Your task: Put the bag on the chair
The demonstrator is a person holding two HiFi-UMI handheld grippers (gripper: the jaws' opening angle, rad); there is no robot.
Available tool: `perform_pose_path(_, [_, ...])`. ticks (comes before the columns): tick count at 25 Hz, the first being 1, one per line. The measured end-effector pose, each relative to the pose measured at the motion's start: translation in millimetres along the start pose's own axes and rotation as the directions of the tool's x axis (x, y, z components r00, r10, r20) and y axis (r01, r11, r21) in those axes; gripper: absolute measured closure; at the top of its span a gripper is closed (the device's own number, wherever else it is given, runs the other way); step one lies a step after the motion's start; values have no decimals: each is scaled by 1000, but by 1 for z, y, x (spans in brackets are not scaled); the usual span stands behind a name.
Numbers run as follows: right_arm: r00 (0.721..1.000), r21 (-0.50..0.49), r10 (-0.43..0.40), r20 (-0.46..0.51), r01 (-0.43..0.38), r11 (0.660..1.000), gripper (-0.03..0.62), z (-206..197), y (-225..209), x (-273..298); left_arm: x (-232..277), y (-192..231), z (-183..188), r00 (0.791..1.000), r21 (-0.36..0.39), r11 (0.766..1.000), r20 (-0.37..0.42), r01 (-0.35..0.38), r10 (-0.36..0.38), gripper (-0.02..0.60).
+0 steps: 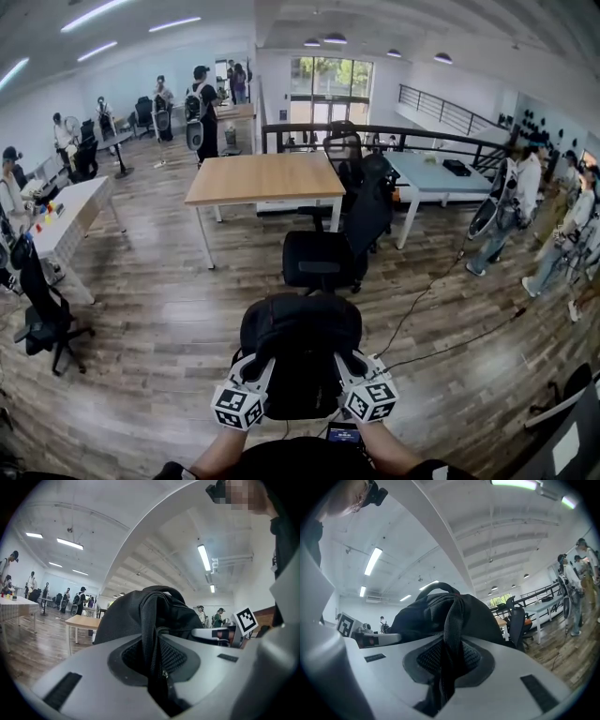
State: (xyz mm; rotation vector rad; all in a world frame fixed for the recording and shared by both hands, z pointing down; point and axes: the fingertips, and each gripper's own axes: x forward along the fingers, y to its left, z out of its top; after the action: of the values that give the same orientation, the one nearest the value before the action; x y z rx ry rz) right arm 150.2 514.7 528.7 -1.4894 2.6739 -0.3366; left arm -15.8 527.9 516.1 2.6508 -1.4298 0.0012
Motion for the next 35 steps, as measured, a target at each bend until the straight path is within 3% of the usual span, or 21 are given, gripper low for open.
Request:
perform_pose_path(19, [997, 38, 79, 20, -80, 996, 537, 4, -24, -19, 8, -32, -4, 999, -21, 999, -5, -33, 33, 525])
perform_pose_path(35, [997, 39, 75, -3, -75, 996, 537, 14, -53, 40, 59, 9, 4, 999, -32, 999, -11, -38, 38, 525])
